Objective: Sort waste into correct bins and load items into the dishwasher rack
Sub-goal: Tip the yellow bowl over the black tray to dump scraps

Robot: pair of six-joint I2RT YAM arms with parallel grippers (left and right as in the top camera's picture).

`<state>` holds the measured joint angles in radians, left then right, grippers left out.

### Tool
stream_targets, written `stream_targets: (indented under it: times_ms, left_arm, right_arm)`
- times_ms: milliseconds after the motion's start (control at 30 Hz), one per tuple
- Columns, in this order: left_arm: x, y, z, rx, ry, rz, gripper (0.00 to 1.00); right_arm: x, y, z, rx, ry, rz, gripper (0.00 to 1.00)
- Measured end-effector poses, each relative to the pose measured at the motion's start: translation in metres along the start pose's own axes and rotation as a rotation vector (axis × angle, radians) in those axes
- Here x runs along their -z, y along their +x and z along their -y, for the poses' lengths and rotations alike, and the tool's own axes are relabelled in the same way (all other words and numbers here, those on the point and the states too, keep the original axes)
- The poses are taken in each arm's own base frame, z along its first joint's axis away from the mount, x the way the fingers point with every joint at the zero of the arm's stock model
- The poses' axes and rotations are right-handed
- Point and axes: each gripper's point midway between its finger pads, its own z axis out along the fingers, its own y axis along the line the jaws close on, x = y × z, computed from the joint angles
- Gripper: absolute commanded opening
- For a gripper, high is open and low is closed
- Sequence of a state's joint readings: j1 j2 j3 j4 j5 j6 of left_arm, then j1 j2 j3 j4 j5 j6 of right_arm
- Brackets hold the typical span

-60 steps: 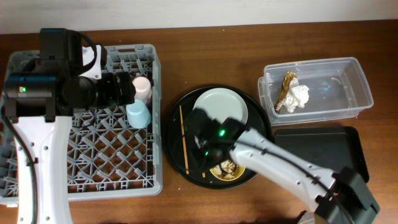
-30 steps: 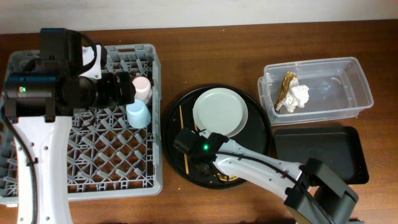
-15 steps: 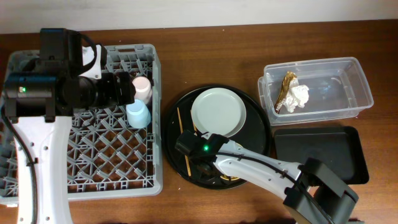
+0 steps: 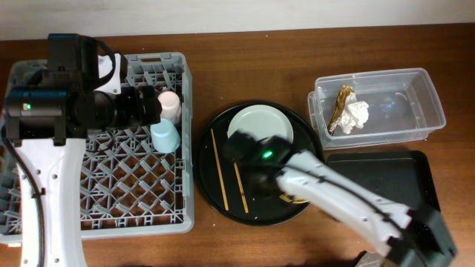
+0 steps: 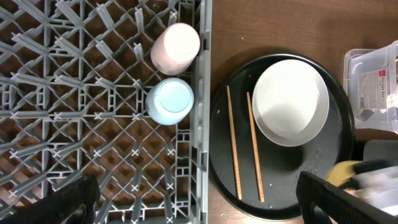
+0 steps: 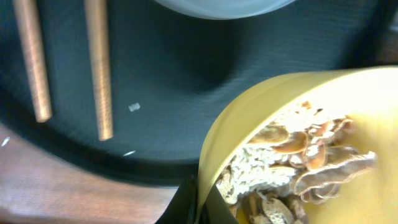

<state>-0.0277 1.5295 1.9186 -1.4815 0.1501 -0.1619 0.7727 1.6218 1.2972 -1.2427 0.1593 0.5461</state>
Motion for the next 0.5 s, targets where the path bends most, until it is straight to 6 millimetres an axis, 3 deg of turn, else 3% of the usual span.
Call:
stream_targets:
  times_ms: [200,367,500]
  left_arm:
    - [0.0,0.0,0.0,0.0,0.0,0.0,0.99]
    - [0.0,0.0,0.0,0.0,0.0,0.0,0.99]
    - [0.0,0.0,0.0,0.0,0.0,0.0,0.99]
  right_arm:
    - [0.023,-0.017,0.087,-0.252,-0.075,0.035,0.04]
    - [0.04,-0.017,0.153,-0.445,-0.212,0.097,0.04]
    - [0.043,-0.013,0.194,-0.55,-0.365,0.141,0.04]
